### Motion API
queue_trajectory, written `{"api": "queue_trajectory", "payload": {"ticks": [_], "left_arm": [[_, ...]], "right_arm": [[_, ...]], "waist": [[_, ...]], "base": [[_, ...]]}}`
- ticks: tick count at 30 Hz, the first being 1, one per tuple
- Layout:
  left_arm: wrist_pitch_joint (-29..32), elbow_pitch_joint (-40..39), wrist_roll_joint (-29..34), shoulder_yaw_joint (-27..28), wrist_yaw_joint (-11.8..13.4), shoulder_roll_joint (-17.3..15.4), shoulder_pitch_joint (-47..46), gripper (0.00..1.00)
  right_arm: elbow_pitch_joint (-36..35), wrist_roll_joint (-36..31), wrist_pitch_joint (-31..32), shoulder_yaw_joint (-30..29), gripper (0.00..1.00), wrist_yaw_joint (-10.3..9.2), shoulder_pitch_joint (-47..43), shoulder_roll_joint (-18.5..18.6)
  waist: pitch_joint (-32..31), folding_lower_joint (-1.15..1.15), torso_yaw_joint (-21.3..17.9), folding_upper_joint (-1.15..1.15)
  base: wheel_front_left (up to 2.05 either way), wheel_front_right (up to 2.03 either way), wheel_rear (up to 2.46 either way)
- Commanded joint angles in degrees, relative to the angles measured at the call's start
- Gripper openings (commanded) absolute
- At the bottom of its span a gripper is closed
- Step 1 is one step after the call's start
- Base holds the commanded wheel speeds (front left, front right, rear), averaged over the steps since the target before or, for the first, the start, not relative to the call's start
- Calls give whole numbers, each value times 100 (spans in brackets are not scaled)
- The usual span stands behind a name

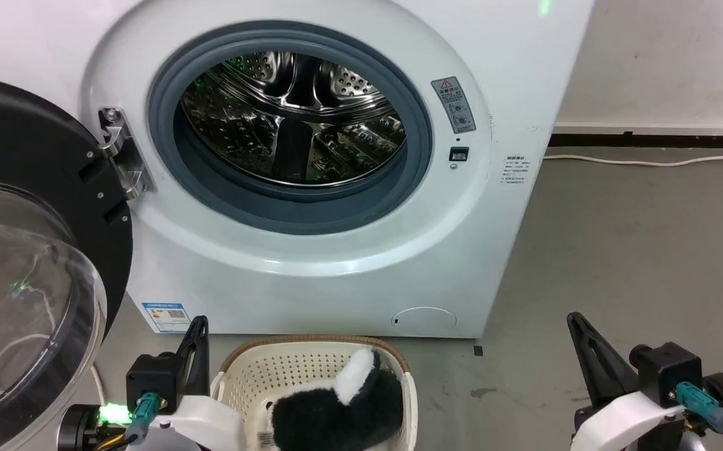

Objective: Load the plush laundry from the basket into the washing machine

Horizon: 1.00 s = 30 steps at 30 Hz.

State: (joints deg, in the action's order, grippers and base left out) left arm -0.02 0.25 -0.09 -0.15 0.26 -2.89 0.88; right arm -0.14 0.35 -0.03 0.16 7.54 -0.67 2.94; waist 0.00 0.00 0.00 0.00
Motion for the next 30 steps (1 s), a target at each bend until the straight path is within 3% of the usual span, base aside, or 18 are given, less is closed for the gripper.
{"api": "queue_trajectory", "payload": {"ticks": [1,28,29,30], "left_arm": [[2,-25,9,15,-26,2,-88,0],[2,-25,9,15,-26,2,-88,0],[0,0,0,1,0,0,0,100],[-3,2,-2,-3,7,0,3,100]], "right_arm": [[14,-35,3,-16,0,-5,67,-6],[14,-35,3,-16,0,-5,67,-6],[0,0,0,0,100,0,0,0],[0,4,-1,5,100,1,-2,0]], "waist": [[0,0,0,0],[0,0,0,0],[0,0,0,0],[0,0,0,0]], "base": [[0,0,0],[0,0,0],[0,0,0],[0,0,0]]}}
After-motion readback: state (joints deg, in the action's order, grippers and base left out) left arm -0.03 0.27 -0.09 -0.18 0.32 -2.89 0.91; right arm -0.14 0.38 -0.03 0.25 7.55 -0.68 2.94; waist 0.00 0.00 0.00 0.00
